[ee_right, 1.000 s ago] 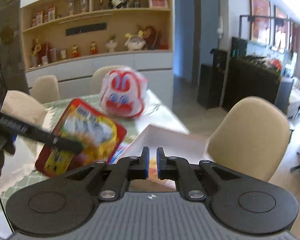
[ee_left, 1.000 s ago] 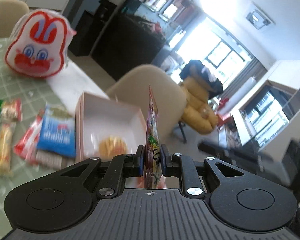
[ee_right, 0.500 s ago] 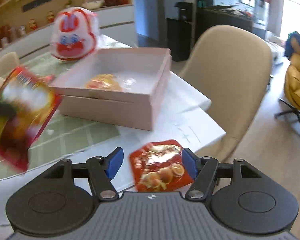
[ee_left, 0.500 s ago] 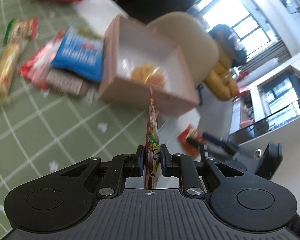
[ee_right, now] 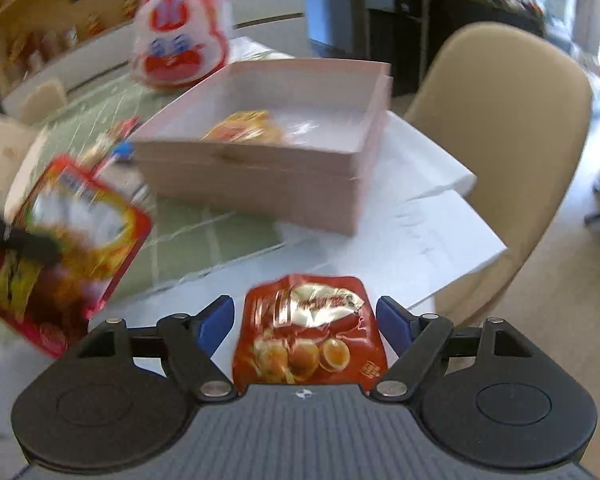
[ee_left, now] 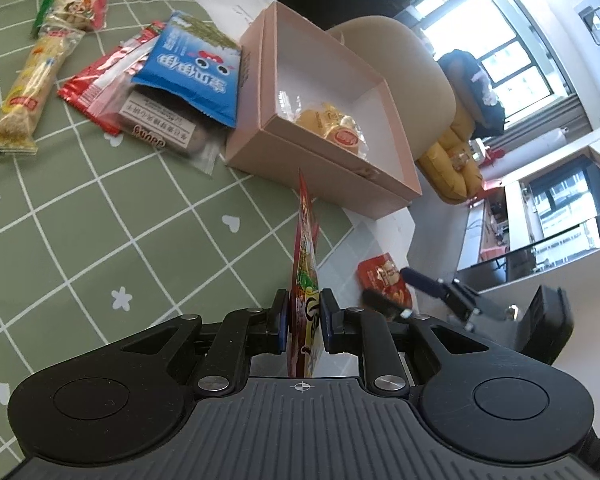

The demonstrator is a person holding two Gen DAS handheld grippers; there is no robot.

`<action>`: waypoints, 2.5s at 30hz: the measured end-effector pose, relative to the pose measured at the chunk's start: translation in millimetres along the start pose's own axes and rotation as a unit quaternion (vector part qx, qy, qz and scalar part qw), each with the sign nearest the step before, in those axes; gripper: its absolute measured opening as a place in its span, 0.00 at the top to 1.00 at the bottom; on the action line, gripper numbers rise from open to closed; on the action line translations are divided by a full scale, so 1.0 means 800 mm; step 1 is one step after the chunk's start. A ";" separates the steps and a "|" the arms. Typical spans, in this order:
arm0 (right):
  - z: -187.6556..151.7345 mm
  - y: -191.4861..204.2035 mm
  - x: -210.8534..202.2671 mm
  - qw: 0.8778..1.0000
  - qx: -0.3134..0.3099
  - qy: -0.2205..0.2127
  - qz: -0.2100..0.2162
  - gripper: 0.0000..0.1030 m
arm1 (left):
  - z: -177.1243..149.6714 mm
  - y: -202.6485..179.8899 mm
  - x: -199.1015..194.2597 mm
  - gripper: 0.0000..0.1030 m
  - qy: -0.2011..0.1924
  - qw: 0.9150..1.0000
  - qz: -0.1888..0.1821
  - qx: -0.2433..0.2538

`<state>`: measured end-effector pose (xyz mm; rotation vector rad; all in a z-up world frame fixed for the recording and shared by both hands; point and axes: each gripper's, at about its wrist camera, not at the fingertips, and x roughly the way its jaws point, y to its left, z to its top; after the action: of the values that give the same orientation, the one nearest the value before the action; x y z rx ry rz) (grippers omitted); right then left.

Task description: Organize snacks

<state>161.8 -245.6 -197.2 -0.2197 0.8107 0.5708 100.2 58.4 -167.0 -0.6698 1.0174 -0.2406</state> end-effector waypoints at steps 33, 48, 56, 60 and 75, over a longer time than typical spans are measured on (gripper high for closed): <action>0.215 -0.028 -0.042 0.987 -0.042 -0.131 -0.078 0.25 | 0.214 -0.031 0.099 0.72 -0.113 0.992 -0.047 -0.037; 0.244 -0.026 0.091 0.997 0.057 0.014 0.051 0.23 | 0.087 0.027 -0.018 0.72 -0.147 0.970 0.187 0.052; 0.248 -0.034 0.118 0.985 0.155 0.068 0.043 0.24 | 0.059 0.055 -0.030 0.72 -0.136 0.976 0.171 0.016; 0.250 -0.008 0.095 0.992 0.116 0.025 0.038 0.24 | 0.061 0.062 -0.038 0.72 -0.156 0.968 0.195 0.019; 0.331 0.215 0.181 0.985 -0.040 0.047 0.162 0.24 | 0.107 0.094 -0.030 0.71 -0.193 0.935 0.297 0.022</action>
<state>309.4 59.4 -120.1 -0.1901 0.9239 0.9051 151.2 162.7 -166.4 -0.3232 0.7864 0.3872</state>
